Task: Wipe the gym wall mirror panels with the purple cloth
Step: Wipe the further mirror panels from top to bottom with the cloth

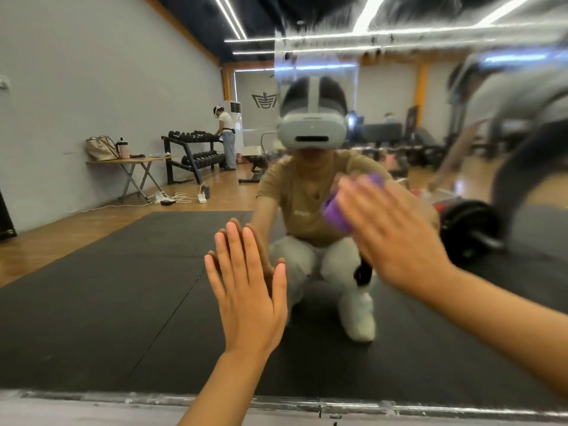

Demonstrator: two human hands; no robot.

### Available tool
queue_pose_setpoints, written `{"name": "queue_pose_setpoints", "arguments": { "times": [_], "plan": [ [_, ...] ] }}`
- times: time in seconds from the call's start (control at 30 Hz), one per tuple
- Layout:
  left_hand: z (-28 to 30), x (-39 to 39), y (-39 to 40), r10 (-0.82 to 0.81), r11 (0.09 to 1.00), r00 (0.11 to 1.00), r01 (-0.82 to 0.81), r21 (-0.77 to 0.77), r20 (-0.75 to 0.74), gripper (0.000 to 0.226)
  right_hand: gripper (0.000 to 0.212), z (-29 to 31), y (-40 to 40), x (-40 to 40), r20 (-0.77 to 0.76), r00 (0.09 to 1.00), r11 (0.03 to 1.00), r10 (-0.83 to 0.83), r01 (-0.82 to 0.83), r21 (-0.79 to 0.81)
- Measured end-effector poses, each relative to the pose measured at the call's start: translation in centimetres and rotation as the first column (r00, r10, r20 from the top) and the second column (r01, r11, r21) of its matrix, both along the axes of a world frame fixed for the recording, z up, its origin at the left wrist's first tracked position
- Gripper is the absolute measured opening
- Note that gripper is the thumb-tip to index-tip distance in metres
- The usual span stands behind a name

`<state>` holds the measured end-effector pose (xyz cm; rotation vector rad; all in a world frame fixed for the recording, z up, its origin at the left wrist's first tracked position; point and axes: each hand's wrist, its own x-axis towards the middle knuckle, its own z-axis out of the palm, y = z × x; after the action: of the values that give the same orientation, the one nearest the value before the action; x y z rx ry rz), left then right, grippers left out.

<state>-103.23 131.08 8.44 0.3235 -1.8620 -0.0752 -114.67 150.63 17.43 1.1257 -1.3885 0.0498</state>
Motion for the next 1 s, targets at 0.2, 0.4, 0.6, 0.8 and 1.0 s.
{"name": "queue_pose_setpoints", "arguments": {
  "times": [0.2, 0.4, 0.6, 0.8, 1.0],
  "plan": [
    [0.9, -1.6, 3.5, -0.063, 0.972, 0.994, 0.082, 0.222, -0.094, 0.081, 0.059, -0.3, 0.3, 0.0, 0.085, 0.996, 0.980, 0.005, 0.012, -0.199],
    [0.0, -1.5, 2.7, -0.050, 0.985, 0.997, 0.059, 0.160, -0.055, 0.080, 0.081, -12.5, 3.8, -1.0, -0.094, 0.988, 0.940, -0.121, 0.144, 0.309],
    [-0.3, -1.3, 2.4, 0.079, 0.993, 0.997, -0.080, 0.081, 0.019, 0.079, 0.087, -16.9, 6.6, -1.0, -0.079, 0.978, 0.861, -0.194, 0.209, 0.463],
    [-0.4, -1.4, 3.1, 0.064, 0.988, 0.998, -0.064, 0.138, 0.005, 0.078, 0.076, -11.5, 5.8, -1.5, 0.039, 0.994, 0.970, -0.099, 0.088, 0.227],
    [-1.9, -2.2, 6.2, -0.011, 0.991, 1.000, 0.010, 0.136, 0.004, 0.070, 0.055, -1.6, 3.8, -1.0, 0.187, 0.982, 0.960, 0.012, 0.041, -0.278]
  ]
}}
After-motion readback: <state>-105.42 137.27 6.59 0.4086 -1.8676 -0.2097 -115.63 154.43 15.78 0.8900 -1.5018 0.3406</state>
